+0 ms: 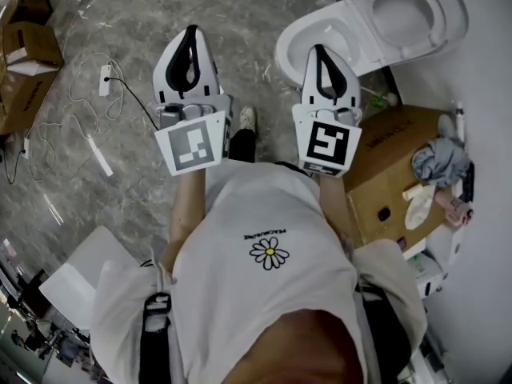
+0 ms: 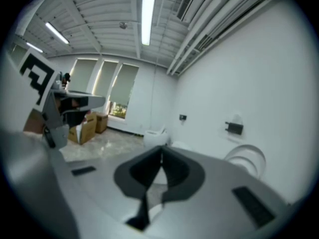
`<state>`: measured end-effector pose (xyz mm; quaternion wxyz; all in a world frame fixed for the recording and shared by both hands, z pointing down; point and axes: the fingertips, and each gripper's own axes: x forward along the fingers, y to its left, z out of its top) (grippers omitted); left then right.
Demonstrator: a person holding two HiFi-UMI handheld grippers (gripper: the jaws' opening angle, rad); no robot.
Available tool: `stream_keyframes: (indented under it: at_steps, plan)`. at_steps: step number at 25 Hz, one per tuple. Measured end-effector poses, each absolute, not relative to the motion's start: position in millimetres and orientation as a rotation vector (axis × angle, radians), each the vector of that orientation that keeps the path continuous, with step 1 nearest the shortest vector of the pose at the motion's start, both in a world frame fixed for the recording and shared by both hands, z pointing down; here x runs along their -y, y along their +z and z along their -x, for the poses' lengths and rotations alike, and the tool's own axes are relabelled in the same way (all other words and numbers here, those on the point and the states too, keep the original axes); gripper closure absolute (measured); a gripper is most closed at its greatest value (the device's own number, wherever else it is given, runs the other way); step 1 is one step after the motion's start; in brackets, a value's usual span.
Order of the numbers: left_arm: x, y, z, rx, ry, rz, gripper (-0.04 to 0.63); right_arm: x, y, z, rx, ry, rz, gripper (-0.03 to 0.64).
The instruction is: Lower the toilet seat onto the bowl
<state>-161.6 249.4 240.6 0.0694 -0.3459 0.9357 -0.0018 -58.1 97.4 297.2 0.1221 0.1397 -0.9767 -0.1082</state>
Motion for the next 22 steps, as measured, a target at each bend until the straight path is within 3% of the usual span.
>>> stream_keyframes:
  at_steps: [13,22]
  plan:
    - [-195,257,214,-2.829,0.050,1.217,0.575,-41,301,87,2.792,-0.286,-0.566,0.586]
    - [-114,236,198,-2.728,0.042,1.381,0.575,23,278,63,2.828,-0.270,-0.725,0.586]
